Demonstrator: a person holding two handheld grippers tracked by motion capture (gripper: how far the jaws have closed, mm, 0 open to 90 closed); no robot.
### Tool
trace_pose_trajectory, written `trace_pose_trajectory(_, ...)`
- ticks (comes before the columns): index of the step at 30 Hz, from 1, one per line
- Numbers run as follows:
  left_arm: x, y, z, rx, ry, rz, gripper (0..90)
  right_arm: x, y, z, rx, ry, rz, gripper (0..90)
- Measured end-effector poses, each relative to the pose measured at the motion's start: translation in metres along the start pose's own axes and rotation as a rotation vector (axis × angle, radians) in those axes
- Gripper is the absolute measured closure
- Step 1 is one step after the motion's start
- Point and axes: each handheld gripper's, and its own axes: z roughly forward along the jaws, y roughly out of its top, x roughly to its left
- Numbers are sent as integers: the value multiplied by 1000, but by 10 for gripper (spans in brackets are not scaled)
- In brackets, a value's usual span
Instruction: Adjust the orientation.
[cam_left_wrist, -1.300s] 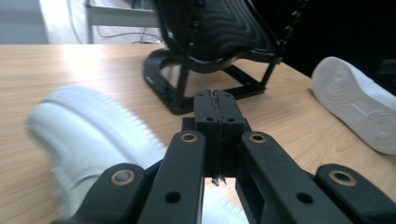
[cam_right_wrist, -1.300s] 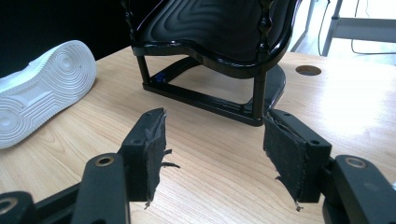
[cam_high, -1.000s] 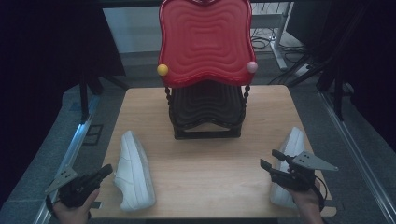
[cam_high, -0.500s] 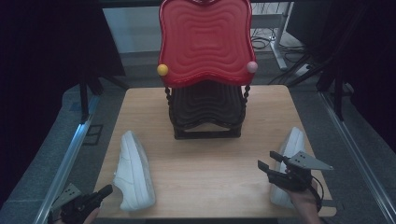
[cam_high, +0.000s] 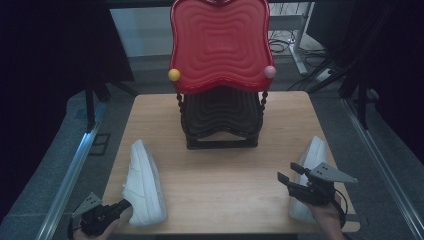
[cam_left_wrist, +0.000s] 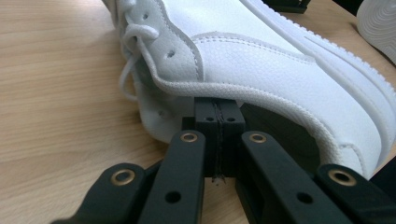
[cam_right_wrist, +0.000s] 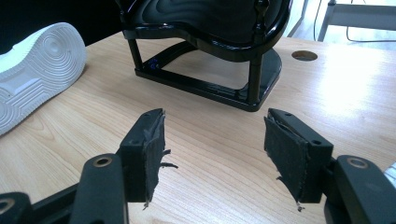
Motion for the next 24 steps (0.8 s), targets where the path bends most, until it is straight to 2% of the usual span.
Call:
trace_pose_trajectory(10,-6,13,0,-11,-3,24,899,-1,-1,-2,4,-8,2,384)
trace_pose_trajectory(17,-16,28,10,-22,-30,41,899,-3,-2,-5,3,-23,5,384)
trace_pose_trajectory(21,-30,41,22,-32,-55,64,899,-5,-2,-7,-1,-29,7,384)
trace_pose_trajectory(22,-36,48,34,-26,-72,74,899,-6,-2,-9,-7,-35,12,384)
trace_pose_trajectory(23,-36,48,34,-26,-72,74,899,-6,-2,-9,-7,-35,12,384)
trace_pose_trajectory(24,-41,54,47,-29,-121,70,900,-7,-2,-11,-9,-39,15,384)
